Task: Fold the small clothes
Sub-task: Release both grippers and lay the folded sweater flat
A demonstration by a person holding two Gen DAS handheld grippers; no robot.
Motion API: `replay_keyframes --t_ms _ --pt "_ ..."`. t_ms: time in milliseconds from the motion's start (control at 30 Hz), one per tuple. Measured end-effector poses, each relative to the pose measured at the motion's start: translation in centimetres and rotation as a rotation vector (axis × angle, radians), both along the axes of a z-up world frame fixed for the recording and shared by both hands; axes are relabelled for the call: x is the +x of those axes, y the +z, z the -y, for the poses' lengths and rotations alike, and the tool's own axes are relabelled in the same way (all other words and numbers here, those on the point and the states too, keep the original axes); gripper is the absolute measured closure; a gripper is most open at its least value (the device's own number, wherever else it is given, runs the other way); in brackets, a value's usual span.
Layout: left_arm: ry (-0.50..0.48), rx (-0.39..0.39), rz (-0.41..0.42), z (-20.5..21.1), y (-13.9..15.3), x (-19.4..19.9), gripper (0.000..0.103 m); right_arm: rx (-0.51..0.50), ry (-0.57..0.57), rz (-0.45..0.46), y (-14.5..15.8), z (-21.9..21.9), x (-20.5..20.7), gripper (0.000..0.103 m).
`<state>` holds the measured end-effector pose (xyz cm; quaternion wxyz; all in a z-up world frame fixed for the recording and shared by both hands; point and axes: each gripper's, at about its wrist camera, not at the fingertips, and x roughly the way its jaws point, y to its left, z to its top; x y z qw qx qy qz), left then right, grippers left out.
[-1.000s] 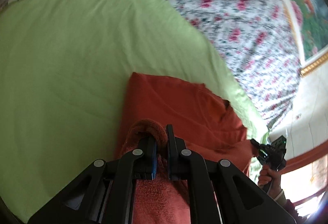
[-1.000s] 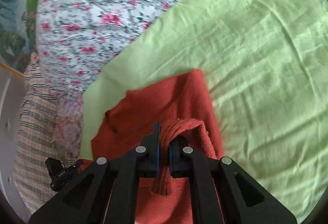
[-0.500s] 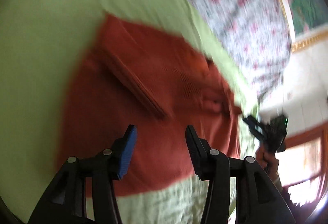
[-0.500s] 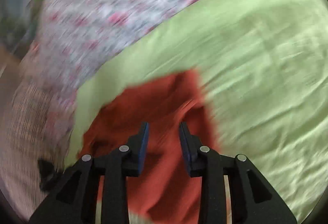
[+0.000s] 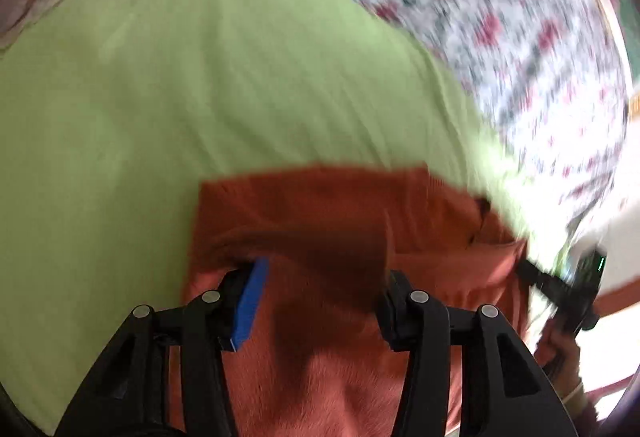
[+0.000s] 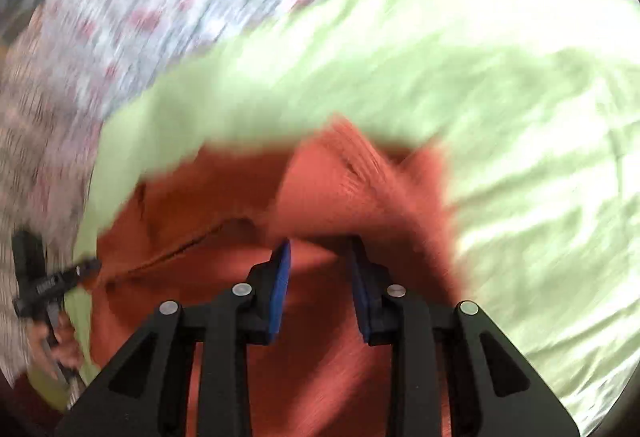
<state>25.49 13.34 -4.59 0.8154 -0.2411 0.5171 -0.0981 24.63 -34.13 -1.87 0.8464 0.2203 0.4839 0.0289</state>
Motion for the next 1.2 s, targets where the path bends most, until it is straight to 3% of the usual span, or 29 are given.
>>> replay_keyframes --t_ms 67,167,367,467,600,700,900,1033,1200 --pt "0.034 -0.012 0.024 -0.6 0.8 -0.4 0.053 0.030 -0.066 0.015 1.0 1.5 -0.1 0.072" --pt "0.081 -0.014 0.049 -1.1 1.4 -2.3 0.039 0.037 -0.082 0.039 2.2 2.1 -2.3 0.065" --pt "0.134 -0.032 0.035 -3.4 1.6 -7.3 0.039 0.085 -0.083 0.003 1.6 0.5 -8.5 0.064" --pt "0.159 -0.079 0.026 -4.7 2.2 -10.2 0.039 0.091 -0.073 -0.017 1.1 -0.9 -11.0 0.064" --pt "0.101 -0.092 0.016 -3.5 3.3 -13.6 0.039 0.115 -0.070 -0.017 0.8 -2.0 -14.6 0.064" --pt "0.004 -0.113 -0.007 -1.0 3.5 -16.2 0.039 0.091 -0.060 -0.033 0.9 -2.7 -16.2 0.064" --pt "-0.130 -0.145 -0.117 3.4 1.3 -20.9 0.036 0.089 -0.097 -0.042 1.3 -2.9 -19.4 0.064" --pt "-0.107 -0.187 -0.179 3.9 -0.6 -22.7 0.036 0.093 -0.120 -0.048 1.3 -2.8 -20.7 0.064" --pt "-0.018 -0.210 -0.162 2.9 -1.2 -22.3 0.028 0.101 -0.106 -0.044 1.5 -3.7 -20.8 0.064"
